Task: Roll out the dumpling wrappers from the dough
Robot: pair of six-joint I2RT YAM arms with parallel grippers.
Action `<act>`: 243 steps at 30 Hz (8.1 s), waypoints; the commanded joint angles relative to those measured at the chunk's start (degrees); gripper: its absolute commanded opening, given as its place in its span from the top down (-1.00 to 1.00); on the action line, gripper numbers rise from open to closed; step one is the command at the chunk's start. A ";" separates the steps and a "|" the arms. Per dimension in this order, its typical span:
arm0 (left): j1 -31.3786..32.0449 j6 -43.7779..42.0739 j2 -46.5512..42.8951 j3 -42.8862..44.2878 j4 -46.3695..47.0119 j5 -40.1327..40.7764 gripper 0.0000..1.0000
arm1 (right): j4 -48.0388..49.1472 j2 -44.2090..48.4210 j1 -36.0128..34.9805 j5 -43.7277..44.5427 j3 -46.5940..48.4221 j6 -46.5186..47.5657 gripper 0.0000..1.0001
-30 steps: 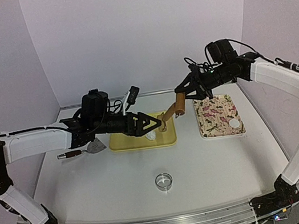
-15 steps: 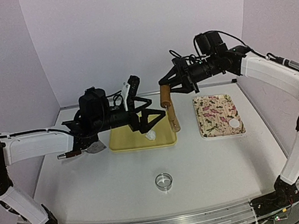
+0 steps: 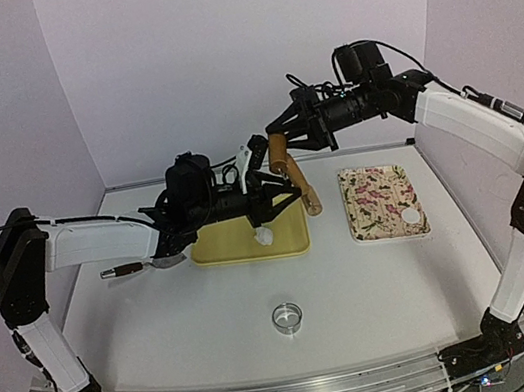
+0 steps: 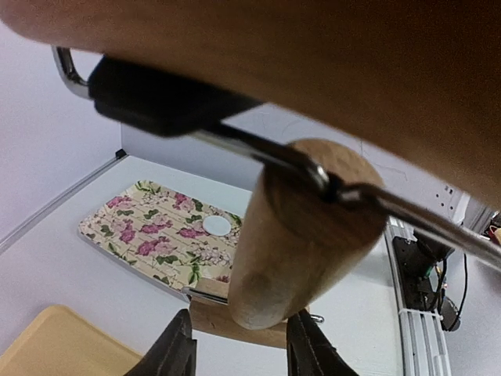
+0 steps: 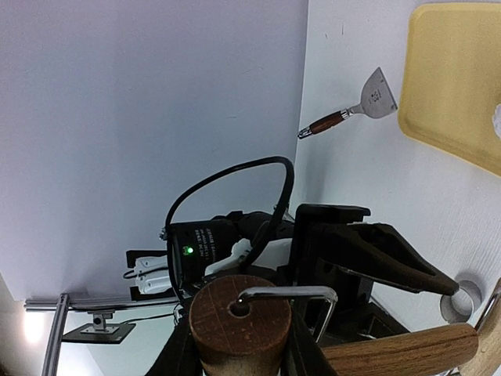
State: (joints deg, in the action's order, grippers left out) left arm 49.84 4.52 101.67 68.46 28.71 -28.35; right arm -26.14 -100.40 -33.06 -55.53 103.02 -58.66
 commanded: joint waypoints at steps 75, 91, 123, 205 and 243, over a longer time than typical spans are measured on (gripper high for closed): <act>8.00 -20.64 1.04 10.16 -40.91 13.23 1.00 | -10.69 0.30 3.43 -0.98 -15.35 4.89 -0.53; 8.09 -23.89 1.34 11.24 -38.19 13.71 0.95 | -10.79 1.04 0.01 -4.40 -22.92 5.40 -0.24; 10.63 -26.22 -4.06 0.84 -27.35 23.25 0.96 | 6.18 -2.55 -0.18 -6.45 -27.51 -5.61 -0.08; 5.68 -15.77 2.02 -0.35 -34.67 11.20 1.00 | -3.94 -5.08 0.70 -4.22 -27.59 10.79 0.03; 1.23 -0.89 -8.96 -8.10 -29.43 15.13 -0.76 | -4.57 -8.88 -1.05 -4.11 -16.84 11.61 1.00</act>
State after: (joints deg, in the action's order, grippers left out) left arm 52.78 -5.20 100.03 62.72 -5.28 -10.87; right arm -32.39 -108.05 -33.94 -57.62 81.77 -47.61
